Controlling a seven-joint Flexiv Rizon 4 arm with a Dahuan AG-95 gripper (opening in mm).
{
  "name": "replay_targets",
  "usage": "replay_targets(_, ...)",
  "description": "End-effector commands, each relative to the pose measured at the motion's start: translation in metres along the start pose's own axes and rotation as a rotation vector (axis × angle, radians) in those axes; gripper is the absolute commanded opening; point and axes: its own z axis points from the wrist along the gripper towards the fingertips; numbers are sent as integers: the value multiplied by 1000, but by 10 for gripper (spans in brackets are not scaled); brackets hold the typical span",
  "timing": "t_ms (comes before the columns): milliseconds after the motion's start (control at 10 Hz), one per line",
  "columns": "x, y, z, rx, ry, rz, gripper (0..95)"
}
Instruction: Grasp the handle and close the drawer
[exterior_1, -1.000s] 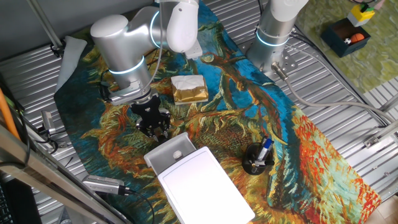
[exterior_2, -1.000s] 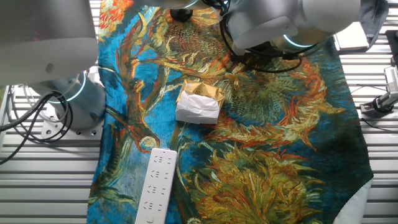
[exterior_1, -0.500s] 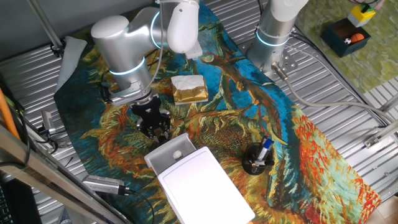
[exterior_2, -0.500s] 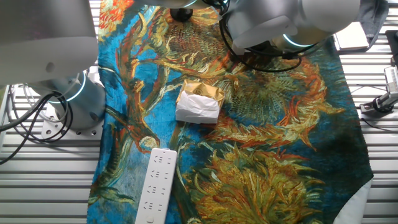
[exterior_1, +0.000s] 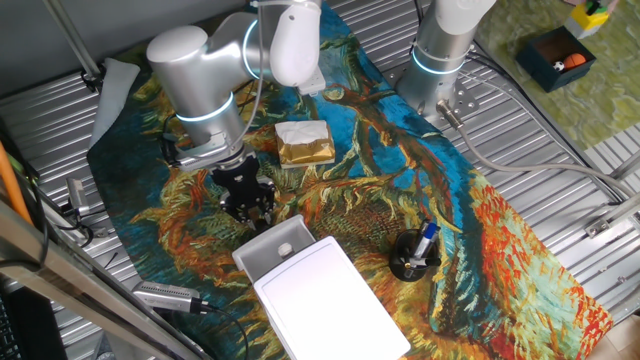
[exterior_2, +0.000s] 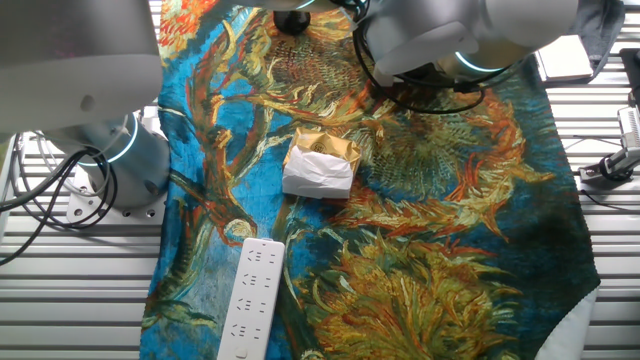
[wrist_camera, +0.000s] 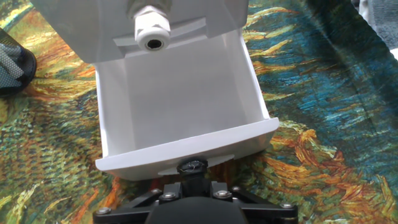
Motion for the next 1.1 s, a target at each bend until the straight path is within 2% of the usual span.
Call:
replay_targets(100, 0, 0, 0, 0, -2, 0, 0)
replay_targets(1100, -3, 0, 1, -1, -9, 8, 0)
